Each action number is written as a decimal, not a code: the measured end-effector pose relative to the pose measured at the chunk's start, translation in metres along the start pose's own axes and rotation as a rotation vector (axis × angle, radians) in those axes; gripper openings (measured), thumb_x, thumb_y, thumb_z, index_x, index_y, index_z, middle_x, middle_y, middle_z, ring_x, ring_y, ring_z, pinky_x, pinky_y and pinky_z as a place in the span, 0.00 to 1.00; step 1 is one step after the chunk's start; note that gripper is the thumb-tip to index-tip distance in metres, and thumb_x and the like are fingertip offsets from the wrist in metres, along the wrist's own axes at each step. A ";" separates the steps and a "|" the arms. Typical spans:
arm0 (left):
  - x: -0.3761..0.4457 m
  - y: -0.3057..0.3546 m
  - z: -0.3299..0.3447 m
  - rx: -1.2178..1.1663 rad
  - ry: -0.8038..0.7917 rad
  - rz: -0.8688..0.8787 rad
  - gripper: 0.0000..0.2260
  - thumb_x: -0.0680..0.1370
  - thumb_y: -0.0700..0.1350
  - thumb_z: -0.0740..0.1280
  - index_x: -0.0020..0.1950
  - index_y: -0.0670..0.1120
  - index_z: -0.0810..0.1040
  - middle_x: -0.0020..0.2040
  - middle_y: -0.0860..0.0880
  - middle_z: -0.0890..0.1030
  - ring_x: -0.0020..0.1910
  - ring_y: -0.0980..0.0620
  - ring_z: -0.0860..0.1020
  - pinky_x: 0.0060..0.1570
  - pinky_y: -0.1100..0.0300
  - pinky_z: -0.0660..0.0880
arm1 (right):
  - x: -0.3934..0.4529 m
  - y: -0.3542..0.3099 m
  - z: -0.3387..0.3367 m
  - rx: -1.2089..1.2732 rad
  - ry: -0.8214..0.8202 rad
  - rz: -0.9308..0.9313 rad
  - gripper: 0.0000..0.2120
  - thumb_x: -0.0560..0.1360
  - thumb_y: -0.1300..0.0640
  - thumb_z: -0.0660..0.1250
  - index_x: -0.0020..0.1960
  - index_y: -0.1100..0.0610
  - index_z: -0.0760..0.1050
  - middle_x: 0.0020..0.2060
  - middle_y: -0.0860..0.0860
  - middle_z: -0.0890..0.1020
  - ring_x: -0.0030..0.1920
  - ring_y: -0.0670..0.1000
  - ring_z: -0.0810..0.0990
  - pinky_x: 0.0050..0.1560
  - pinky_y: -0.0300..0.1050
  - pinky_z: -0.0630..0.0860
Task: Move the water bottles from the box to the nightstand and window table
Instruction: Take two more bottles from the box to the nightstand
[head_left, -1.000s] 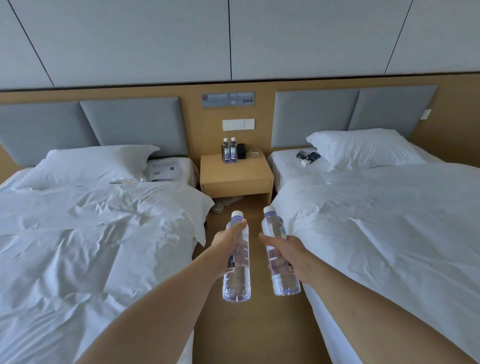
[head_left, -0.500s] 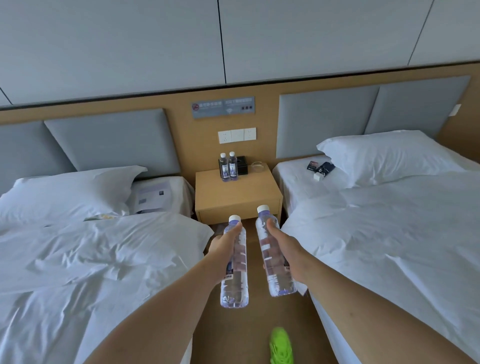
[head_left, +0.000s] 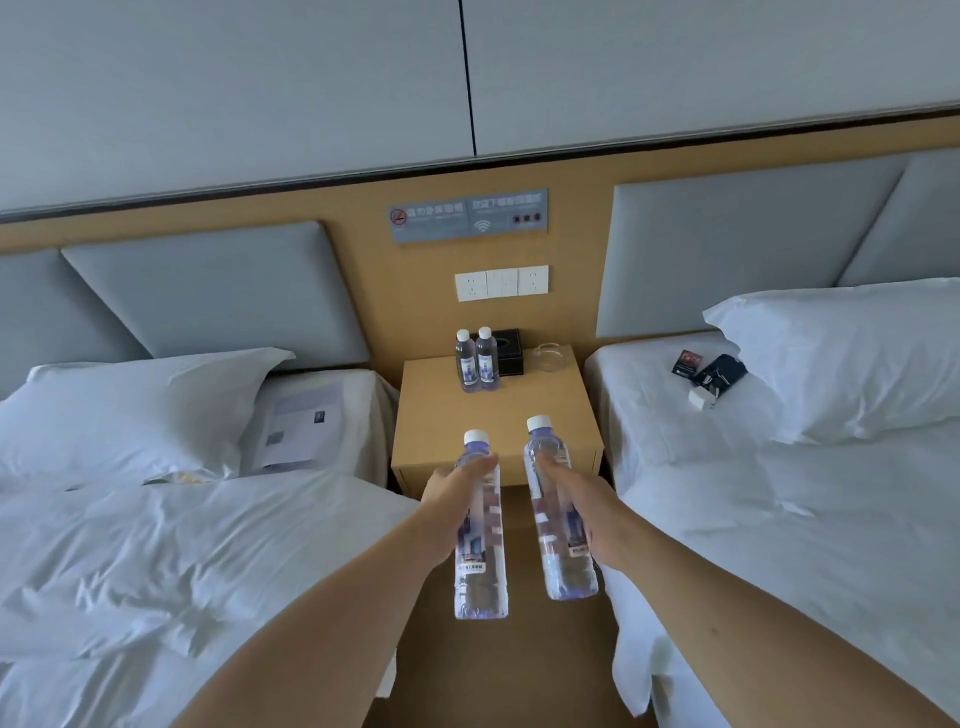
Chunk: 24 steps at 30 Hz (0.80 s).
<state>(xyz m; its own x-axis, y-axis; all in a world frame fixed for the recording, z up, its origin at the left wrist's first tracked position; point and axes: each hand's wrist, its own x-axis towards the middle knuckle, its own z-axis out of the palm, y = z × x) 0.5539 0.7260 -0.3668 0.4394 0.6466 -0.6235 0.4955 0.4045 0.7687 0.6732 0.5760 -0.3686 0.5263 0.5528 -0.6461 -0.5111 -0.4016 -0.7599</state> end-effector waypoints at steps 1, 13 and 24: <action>0.002 0.003 0.000 0.020 0.006 0.018 0.25 0.68 0.62 0.78 0.56 0.49 0.76 0.40 0.45 0.86 0.34 0.49 0.86 0.31 0.57 0.80 | 0.004 -0.002 -0.001 -0.014 -0.011 -0.008 0.29 0.69 0.35 0.76 0.53 0.60 0.82 0.40 0.57 0.86 0.42 0.58 0.84 0.54 0.55 0.81; 0.172 0.100 0.015 0.274 -0.042 0.188 0.27 0.65 0.56 0.83 0.54 0.59 0.70 0.47 0.58 0.79 0.44 0.56 0.80 0.34 0.61 0.74 | 0.170 -0.092 0.010 -0.085 0.107 -0.093 0.21 0.69 0.46 0.79 0.57 0.51 0.77 0.45 0.52 0.87 0.44 0.54 0.87 0.41 0.46 0.78; 0.326 0.161 -0.006 0.582 -0.095 0.301 0.26 0.65 0.51 0.83 0.53 0.60 0.70 0.47 0.57 0.79 0.43 0.60 0.77 0.33 0.64 0.70 | 0.307 -0.161 0.038 -0.325 0.203 -0.091 0.27 0.69 0.50 0.80 0.62 0.47 0.70 0.56 0.48 0.81 0.53 0.48 0.82 0.46 0.43 0.77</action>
<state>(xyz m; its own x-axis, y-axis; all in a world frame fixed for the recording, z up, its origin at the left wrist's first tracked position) 0.7721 1.0057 -0.4458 0.6727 0.6063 -0.4242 0.6531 -0.2171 0.7254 0.8908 0.8383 -0.4417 0.6999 0.4546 -0.5509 -0.2310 -0.5857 -0.7769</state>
